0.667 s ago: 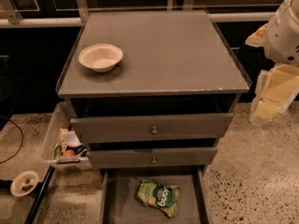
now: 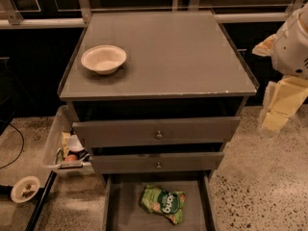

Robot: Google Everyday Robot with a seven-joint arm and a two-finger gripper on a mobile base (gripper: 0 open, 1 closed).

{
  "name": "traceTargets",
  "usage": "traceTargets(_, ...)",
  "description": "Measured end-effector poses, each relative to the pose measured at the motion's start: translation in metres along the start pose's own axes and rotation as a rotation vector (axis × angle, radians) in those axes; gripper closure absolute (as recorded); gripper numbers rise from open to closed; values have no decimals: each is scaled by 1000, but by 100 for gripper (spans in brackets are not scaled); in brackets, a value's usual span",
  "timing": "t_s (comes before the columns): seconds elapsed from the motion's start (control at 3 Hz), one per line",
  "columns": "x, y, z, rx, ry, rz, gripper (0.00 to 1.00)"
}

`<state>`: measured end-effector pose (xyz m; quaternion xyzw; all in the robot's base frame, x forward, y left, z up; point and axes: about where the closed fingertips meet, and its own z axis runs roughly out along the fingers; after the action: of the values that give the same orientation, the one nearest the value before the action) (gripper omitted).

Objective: Pick green rice chip bag from bottom drawer and place on counter

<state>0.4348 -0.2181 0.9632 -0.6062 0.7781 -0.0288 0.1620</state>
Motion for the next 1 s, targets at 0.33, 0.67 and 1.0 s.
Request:
traceTargets(0.33,13,16,31,-23,-12,-24,0)
traceTargets(0.67,29,35,71,-49,-27,-59,0)
traceTargets(1.0,46,49,133,-126,-40,-89,0)
